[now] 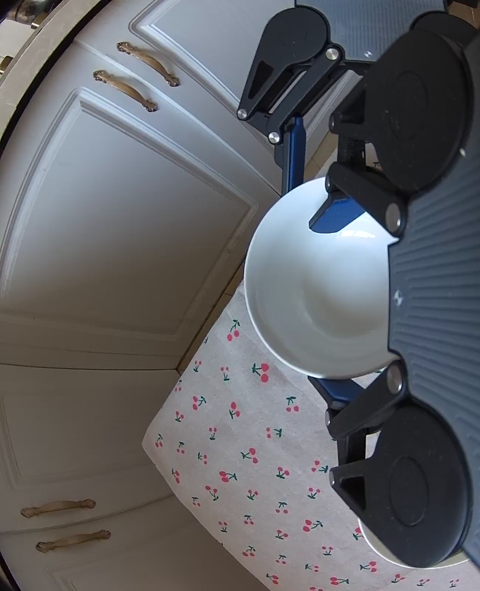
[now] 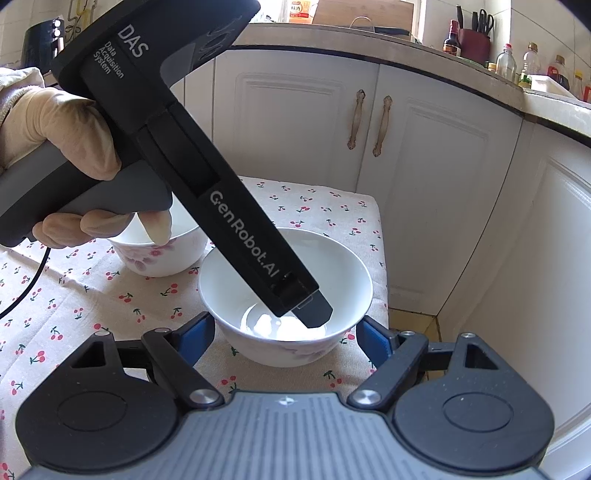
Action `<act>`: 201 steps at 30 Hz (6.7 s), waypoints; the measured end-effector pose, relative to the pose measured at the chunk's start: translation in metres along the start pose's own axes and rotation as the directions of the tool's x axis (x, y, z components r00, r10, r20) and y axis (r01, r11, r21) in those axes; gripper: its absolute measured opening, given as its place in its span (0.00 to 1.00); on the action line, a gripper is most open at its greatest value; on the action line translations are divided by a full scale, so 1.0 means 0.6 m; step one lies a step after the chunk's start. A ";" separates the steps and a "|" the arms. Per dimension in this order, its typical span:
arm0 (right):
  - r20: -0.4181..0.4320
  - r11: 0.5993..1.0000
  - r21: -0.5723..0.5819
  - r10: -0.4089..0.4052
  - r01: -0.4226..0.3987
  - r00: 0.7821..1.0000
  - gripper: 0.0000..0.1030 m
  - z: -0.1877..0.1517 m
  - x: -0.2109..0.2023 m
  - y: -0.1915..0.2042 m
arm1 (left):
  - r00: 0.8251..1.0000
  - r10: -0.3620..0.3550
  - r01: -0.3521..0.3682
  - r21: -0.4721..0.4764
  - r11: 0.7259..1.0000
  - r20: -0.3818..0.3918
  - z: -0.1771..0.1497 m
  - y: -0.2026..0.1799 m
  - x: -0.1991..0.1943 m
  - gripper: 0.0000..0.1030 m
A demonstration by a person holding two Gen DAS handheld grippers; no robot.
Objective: Organize plates and bowls
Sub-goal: 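Carry the held bowl with the left tool and lower it into the first bowl, then open the left tool and pull it back from the bowls, then move the right tool to the rim of the remaining white bowl, then close the right tool on the white bowl's rim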
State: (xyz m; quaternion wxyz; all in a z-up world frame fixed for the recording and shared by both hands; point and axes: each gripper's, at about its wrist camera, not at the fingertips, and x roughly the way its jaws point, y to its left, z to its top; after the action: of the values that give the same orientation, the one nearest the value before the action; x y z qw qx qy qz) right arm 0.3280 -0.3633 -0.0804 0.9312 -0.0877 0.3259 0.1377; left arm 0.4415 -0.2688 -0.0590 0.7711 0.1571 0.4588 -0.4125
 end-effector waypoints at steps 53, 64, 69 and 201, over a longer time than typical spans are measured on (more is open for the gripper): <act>0.016 0.971 -0.156 0.187 -0.182 0.982 0.84 -0.026 -0.253 0.295 | 0.990 0.091 -0.072 -0.165 0.984 0.111 -0.311 -0.100 -0.308 0.77; -0.030 0.964 -0.157 0.212 -0.214 0.977 0.84 -0.047 -0.239 0.323 | 0.989 0.110 -0.094 -0.156 0.983 0.101 -0.355 -0.103 -0.305 0.77; -0.046 0.964 -0.151 0.212 -0.217 0.976 0.84 -0.053 -0.236 0.326 | 0.991 0.100 -0.085 -0.153 0.985 0.092 -0.362 -0.103 -0.297 0.77; -0.259 0.914 0.282 0.366 -0.292 0.894 0.71 0.210 0.170 0.041 | 0.944 0.278 -0.263 -0.105 0.959 0.177 -0.199 0.076 -0.119 0.86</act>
State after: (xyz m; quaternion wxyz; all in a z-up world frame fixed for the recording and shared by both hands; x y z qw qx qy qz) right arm 0.4703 -0.2877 -0.0492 0.8359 0.0602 0.4903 0.2394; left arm 0.3910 -0.1316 -0.0688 0.8663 0.1474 0.3736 -0.2971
